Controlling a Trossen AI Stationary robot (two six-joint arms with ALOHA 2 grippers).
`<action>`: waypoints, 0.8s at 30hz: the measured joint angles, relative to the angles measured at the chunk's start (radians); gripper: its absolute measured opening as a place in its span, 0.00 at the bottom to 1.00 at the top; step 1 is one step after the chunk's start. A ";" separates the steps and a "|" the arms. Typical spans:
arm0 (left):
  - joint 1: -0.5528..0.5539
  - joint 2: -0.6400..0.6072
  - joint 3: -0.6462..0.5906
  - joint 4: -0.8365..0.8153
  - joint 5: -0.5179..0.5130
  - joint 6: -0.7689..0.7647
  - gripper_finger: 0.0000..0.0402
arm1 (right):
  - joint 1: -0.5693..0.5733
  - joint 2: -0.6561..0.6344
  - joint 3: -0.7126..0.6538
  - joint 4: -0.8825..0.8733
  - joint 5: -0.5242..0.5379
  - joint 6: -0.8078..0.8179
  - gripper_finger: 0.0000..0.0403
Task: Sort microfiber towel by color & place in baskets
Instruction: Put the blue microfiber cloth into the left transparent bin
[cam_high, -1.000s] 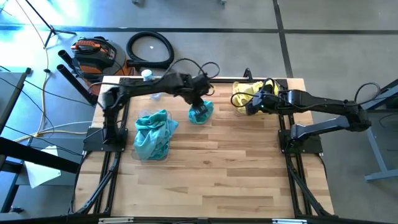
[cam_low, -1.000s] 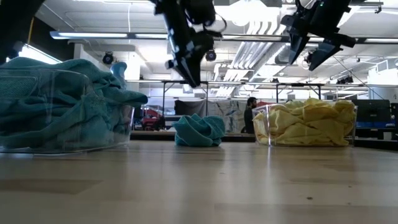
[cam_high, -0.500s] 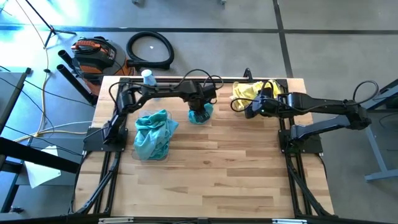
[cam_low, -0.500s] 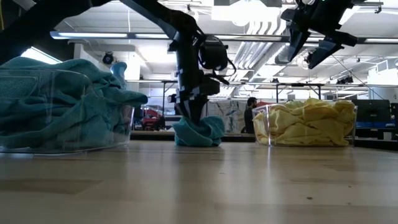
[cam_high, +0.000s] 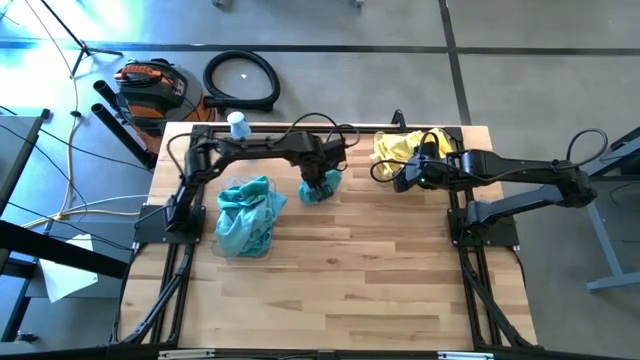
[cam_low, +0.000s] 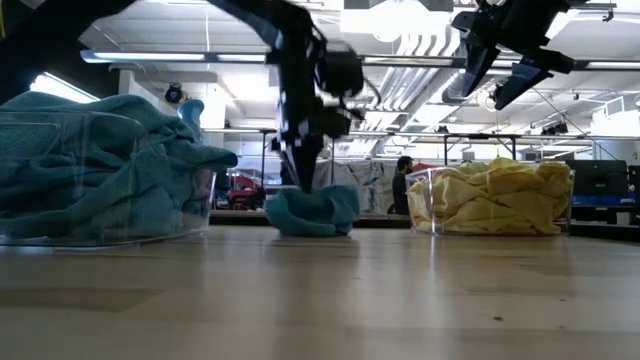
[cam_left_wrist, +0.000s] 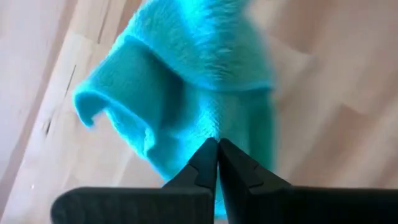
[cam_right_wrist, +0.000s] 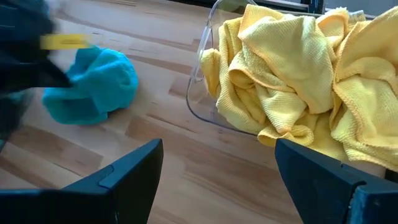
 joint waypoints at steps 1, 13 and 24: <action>-0.013 -0.024 0.000 -0.010 -0.003 -0.006 0.00 | 0.000 0.000 0.000 0.000 0.000 -0.008 0.76; -0.223 -0.447 0.000 -0.129 -0.154 -0.156 0.00 | 0.000 0.000 0.000 0.000 0.034 -0.049 0.76; -0.504 -0.762 0.001 -0.249 -0.416 -0.398 0.00 | 0.000 0.000 0.000 0.000 0.034 -0.066 0.76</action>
